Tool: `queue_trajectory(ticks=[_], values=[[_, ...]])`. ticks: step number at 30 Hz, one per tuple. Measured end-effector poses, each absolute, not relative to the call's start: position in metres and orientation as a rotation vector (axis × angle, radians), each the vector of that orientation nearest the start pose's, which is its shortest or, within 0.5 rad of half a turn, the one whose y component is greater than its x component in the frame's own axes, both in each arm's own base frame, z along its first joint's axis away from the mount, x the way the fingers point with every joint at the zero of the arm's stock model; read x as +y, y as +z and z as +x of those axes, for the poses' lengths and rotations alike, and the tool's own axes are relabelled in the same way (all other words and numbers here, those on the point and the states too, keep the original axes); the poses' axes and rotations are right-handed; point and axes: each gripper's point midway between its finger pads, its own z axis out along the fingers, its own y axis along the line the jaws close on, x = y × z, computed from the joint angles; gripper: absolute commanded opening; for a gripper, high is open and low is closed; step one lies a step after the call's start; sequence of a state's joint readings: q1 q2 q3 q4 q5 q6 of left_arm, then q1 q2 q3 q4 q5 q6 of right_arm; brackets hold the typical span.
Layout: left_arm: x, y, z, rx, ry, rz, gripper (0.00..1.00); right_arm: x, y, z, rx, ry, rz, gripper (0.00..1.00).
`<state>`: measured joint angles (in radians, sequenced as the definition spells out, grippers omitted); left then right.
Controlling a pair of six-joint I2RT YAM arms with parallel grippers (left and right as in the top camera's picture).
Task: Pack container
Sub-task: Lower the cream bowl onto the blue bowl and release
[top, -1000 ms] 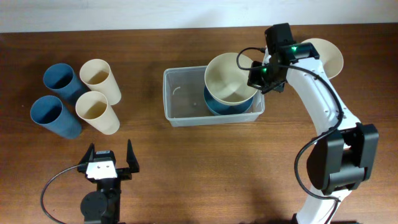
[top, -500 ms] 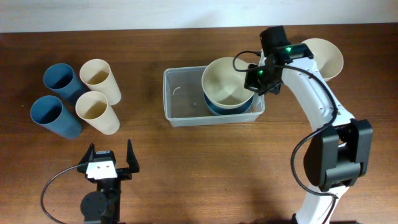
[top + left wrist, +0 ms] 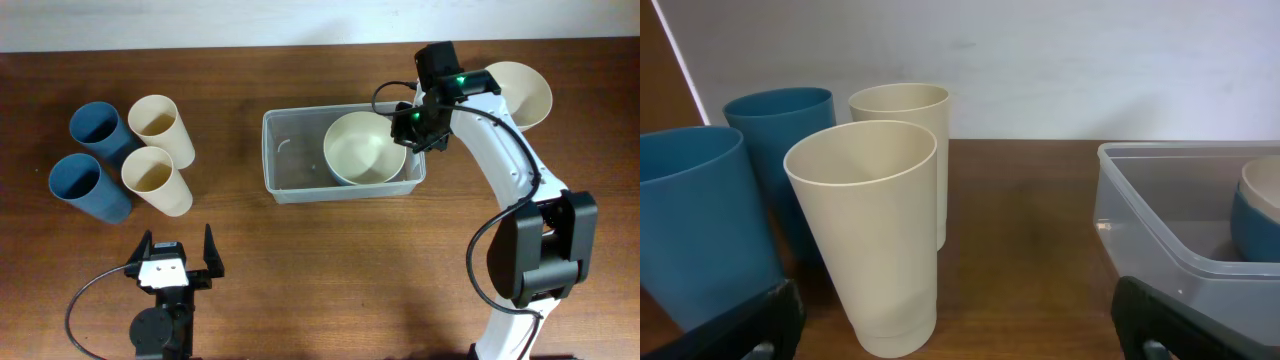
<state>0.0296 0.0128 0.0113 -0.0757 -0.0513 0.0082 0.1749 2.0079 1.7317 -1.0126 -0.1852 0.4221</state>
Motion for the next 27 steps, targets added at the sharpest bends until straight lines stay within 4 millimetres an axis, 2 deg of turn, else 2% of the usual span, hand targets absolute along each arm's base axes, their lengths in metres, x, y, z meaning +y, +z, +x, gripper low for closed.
queue_trajectory(ticks=[3,6,7,10,11,13,15,17,19,23,25,27], values=[[0.016,0.158,0.246,1.647,0.071,-0.057,0.99,0.113,0.113,0.44,2.883,0.405,0.316,0.23],[0.016,0.158,0.246,1.647,0.071,-0.057,1.0,0.114,0.124,0.443,2.87,0.417,0.312,0.32],[0.016,0.158,0.246,1.647,0.071,-0.057,1.0,0.114,0.13,0.445,2.865,0.416,0.311,0.38],[0.016,0.158,0.246,1.647,0.071,-0.056,1.0,0.11,0.153,0.452,2.833,0.409,0.324,0.68],[0.016,0.158,0.246,1.647,0.071,-0.057,1.0,0.105,0.165,0.456,2.811,0.404,0.335,0.82],[0.016,0.157,0.246,1.648,0.071,-0.057,1.0,0.092,0.189,0.463,2.763,0.39,0.359,0.99],[0.016,0.158,0.246,1.647,0.071,-0.057,1.0,0.07,0.214,0.474,2.694,0.377,0.409,0.99],[0.016,0.157,0.246,1.648,0.071,-0.057,1.0,0.038,0.234,0.482,2.623,0.363,0.506,0.99],[0.016,0.158,0.246,1.647,0.071,-0.057,1.0,0.004,0.244,0.486,2.565,0.349,0.626,0.99],[0.016,0.158,0.246,1.647,0.071,-0.056,1.0,-0.076,0.241,0.483,2.471,0.299,0.916,0.99],[0.016,0.157,0.246,1.648,0.071,-0.057,1.0,-0.108,0.234,0.48,2.436,0.277,1.023,0.99],[0.016,0.158,0.246,1.647,0.071,-0.057,0.99,-0.127,0.224,0.478,2.427,0.26,1.096,0.99]])
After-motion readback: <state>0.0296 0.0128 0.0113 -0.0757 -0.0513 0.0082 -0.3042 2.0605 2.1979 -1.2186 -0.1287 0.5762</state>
